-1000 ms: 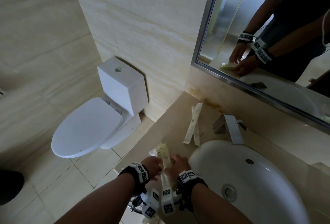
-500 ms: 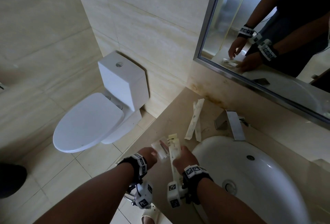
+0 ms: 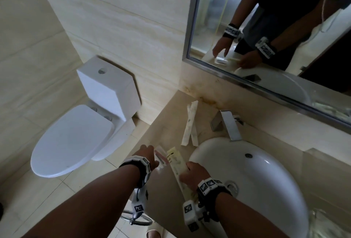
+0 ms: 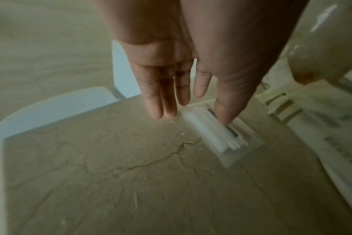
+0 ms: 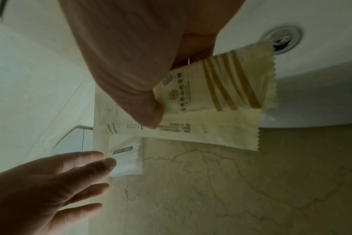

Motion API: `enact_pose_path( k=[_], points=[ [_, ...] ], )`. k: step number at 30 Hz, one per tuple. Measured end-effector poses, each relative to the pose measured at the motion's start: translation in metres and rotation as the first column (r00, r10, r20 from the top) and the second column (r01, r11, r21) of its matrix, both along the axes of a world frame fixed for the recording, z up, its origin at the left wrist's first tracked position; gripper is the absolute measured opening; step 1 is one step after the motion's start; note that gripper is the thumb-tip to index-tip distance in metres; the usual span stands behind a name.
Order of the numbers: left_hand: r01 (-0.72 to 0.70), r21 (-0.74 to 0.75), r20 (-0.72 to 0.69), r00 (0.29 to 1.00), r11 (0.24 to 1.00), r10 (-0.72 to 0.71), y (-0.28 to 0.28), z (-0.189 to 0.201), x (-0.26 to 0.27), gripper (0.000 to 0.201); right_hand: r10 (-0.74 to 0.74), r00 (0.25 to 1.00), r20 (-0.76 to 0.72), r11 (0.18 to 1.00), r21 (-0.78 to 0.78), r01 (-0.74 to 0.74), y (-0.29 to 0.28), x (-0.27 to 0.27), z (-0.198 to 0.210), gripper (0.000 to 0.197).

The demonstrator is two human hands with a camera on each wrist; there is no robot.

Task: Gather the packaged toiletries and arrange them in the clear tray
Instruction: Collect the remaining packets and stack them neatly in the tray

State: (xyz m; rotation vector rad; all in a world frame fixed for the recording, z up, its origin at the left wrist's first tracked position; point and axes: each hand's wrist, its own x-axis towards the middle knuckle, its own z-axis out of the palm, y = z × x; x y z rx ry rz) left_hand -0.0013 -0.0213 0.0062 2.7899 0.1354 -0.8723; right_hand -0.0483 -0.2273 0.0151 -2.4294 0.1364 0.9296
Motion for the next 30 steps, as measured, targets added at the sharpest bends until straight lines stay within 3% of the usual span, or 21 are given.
enact_pose_path(
  k=[6, 17, 22, 25, 28, 30],
  points=[
    [0.079, 0.08, 0.048, 0.995, 0.994, -0.083, -0.017, -0.011, 0.0, 0.059, -0.046, 0.999, 0.002, 0.999, -0.004, 0.046, -0.013, -0.001, 0.004, 0.015],
    [-0.006, 0.118, 0.006, 1.0, 0.993, 0.005, -0.021, -0.014, 0.014, 0.072, -0.141, 0.99, 0.014, 0.988, 0.07, 0.14, -0.03, -0.013, 0.015, 0.02],
    [-0.088, -0.034, 0.005, 0.996, 0.995, 0.089, -0.024, -0.004, 0.009, 0.035, -0.163, 0.986, 0.032, 0.983, 0.089, 0.16, -0.039, -0.015, 0.024, 0.03],
    [-0.014, -0.148, -0.007, 1.0, 0.989, 0.013, -0.031, 0.009, 0.008, 0.017, -0.173, 0.984, 0.043, 0.981, 0.098, 0.168, -0.048, -0.019, 0.03, 0.025],
    [0.14, -0.212, -0.069, 0.985, 0.967, -0.158, -0.047, 0.036, 0.008, 0.028, -0.183, 0.981, 0.058, 0.98, 0.085, 0.178, -0.059, -0.023, 0.04, 0.015],
    [0.157, -0.276, -0.044, 0.983, 0.948, -0.176, -0.065, 0.057, 0.004, 0.025, -0.195, 0.978, 0.069, 0.978, 0.09, 0.188, -0.069, -0.027, 0.049, 0.019]
  ],
)
